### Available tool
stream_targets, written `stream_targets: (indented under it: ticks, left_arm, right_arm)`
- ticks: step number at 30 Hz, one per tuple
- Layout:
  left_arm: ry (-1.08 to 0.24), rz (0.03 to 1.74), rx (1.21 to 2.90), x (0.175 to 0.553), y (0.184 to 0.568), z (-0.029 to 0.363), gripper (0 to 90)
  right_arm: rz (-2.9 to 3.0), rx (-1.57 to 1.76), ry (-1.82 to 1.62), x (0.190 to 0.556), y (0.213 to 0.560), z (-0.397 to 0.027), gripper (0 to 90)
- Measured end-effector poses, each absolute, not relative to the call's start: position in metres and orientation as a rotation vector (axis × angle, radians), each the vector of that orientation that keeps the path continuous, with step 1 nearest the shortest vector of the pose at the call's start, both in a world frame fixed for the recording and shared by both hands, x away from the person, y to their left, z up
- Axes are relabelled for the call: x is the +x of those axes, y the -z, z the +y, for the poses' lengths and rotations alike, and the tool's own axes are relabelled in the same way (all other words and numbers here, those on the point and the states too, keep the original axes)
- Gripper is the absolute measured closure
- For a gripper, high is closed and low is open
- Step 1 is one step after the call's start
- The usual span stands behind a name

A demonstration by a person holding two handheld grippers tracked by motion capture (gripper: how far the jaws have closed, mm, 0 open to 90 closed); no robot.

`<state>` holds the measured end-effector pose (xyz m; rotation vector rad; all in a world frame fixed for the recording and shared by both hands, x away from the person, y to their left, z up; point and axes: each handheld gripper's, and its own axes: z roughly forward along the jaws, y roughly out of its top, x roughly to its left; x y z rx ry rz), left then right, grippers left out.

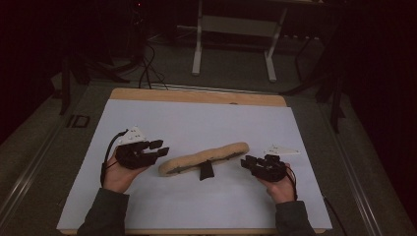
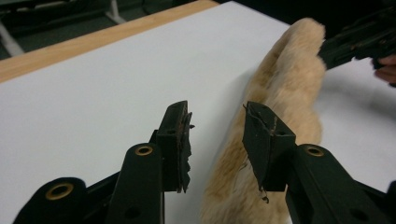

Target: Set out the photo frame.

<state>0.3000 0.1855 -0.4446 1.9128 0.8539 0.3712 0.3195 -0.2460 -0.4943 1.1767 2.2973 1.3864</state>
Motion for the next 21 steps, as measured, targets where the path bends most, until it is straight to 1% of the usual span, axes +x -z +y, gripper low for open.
stream_targets:
  ticks: [4,10,13,21]
  left_arm:
    - [-0.364,0.873,1.878,0.298,0.449,0.189,64.2]
    - [-0.358,0.897,1.875,0.296,0.459,0.192,65.5]
    - [-0.348,0.909,1.866,0.296,0.462,0.195,66.3]
    - [-0.314,0.903,1.889,0.298,0.472,0.192,72.3]
  right_arm:
    - [2.27,1.173,-1.356,0.318,0.493,-0.244,79.1]
    - [2.223,1.197,-1.32,0.318,0.496,-0.245,84.7]
    - [2.194,1.211,-1.306,0.319,0.497,-0.247,88.9]
    - [2.189,1.216,-1.293,0.321,0.5,-0.243,89.7]
